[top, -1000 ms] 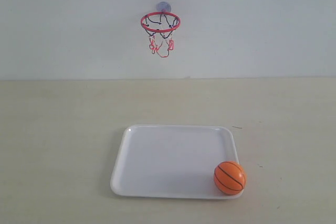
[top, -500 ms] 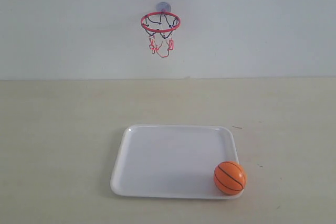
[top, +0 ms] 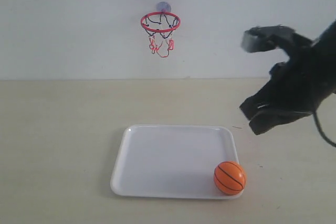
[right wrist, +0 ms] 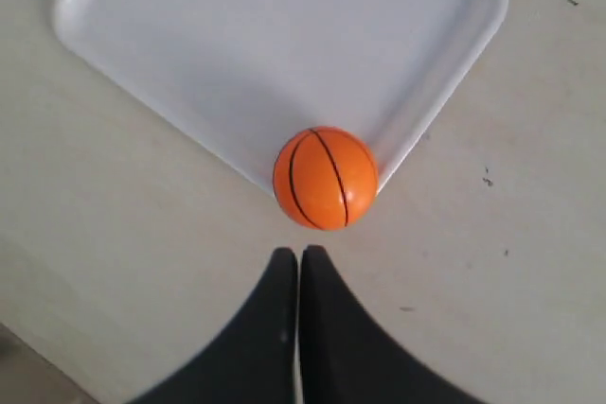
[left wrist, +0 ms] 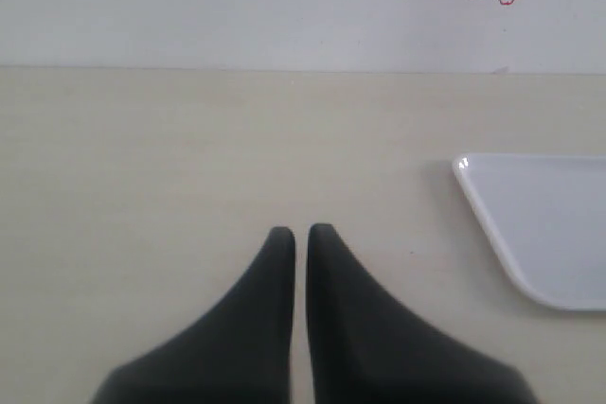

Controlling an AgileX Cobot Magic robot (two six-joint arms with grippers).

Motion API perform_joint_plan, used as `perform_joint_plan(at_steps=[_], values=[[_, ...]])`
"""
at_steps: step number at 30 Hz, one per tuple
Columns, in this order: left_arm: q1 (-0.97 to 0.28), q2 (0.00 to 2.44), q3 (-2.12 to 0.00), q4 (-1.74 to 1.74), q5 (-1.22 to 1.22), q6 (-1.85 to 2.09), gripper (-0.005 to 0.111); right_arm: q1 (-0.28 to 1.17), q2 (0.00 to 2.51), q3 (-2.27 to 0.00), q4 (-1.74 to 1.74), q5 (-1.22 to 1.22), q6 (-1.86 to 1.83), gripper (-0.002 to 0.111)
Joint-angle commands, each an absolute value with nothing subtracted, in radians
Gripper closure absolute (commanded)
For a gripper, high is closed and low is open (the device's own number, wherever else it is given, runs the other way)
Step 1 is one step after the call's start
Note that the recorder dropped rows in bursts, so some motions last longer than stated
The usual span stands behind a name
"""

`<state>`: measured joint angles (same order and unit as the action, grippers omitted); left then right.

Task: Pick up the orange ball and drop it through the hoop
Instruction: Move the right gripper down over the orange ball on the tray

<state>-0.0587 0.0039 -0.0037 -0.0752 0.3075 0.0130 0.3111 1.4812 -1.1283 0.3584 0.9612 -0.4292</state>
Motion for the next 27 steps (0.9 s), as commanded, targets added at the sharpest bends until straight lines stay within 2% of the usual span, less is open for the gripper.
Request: perform_joint_plan(at_steps=[1, 4, 8, 10, 23, 27], values=[[-0.057, 0.000, 0.000, -0.086, 0.305, 0.016, 0.103, 0.467, 1.608, -1.244, 0.051, 1.059, -0.274, 0.107], [-0.057, 0.000, 0.000, -0.086, 0.305, 0.016, 0.103, 0.535, 1.668, -1.280, -0.019, 1.085, -0.213, 0.096], [-0.057, 0.000, 0.000, -0.086, 0.305, 0.016, 0.103, 0.570, 1.722, -1.284, -0.012, 1.084, -0.167, 0.061], [-0.057, 0.000, 0.000, -0.086, 0.305, 0.016, 0.103, 0.570, 1.736, -1.284, -0.011, 1.074, -0.113, 0.049], [-0.057, 0.000, 0.000, -0.086, 0.305, 0.016, 0.103, 0.568, 1.802, -1.284, 0.000, 0.929, 0.123, 0.048], [-0.057, 0.000, 0.000, -0.086, 0.305, 0.016, 0.103, 0.568, 1.820, -1.284, -0.009, 0.933, 0.150, 0.037]])
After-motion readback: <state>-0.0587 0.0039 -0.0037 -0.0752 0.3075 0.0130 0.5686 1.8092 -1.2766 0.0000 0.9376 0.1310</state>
